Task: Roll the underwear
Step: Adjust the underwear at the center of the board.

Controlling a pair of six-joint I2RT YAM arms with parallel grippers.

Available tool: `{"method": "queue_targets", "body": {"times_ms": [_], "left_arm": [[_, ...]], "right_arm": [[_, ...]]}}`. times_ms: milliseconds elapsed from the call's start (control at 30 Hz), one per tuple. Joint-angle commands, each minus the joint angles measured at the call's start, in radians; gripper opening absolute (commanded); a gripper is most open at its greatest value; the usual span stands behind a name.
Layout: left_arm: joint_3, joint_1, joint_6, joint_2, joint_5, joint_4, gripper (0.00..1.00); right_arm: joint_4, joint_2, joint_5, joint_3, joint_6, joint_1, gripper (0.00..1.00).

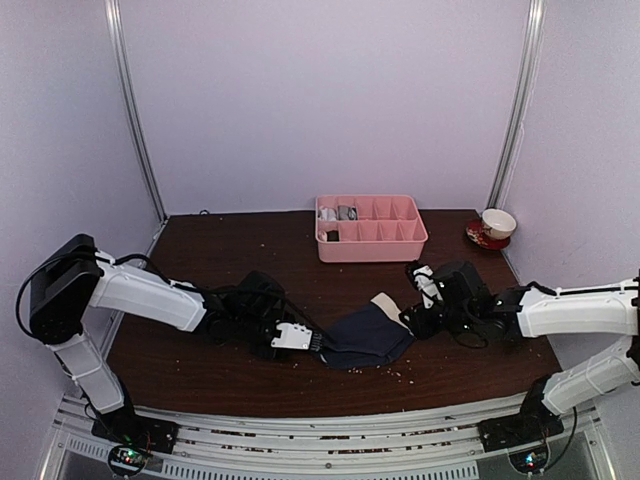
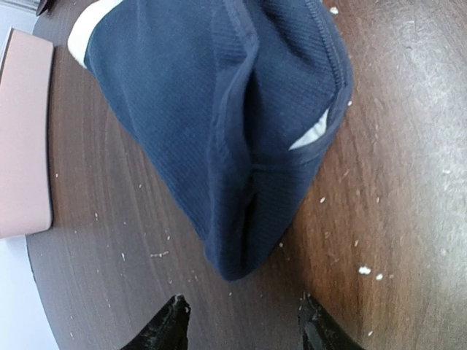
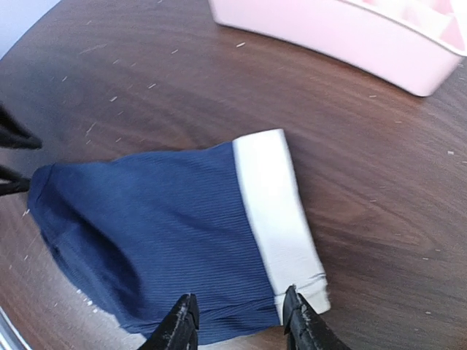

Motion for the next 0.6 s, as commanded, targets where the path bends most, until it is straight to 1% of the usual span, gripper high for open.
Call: {"method": "queue_targets", "body": {"times_ms": [0, 133, 233, 333, 467, 567], "left_arm": [[-0.004, -0.033, 0.001, 0.037, 0.001, 0.061, 0.53], [0.003, -0.058, -0.005, 0.074, -0.051, 0.094, 0.53], [0.000, -0.072, -0.007, 0.090, -0.089, 0.119, 0.50], [0.001, -0.083, -0.005, 0.102, -0.110, 0.126, 0.43], [-0.021, -0.101, 0.013, 0.111, -0.143, 0.156, 0.38], [-0.032, -0.112, 0.026, 0.120, -0.181, 0.179, 0.27]], "right_arm": [[0.023, 0.058, -0.124, -0.005, -0.033, 0.047, 0.43], [0.047, 0.152, -0.135, 0.014, 0.055, 0.058, 0.44], [0.076, 0.183, -0.112, 0.020, 0.100, 0.058, 0.45], [0.069, 0.210, -0.058, 0.038, 0.129, 0.056, 0.45], [0.062, 0.249, -0.022, 0.051, 0.157, 0.039, 0.46], [0.061, 0.268, -0.014, 0.050, 0.174, 0.025, 0.46]]}}
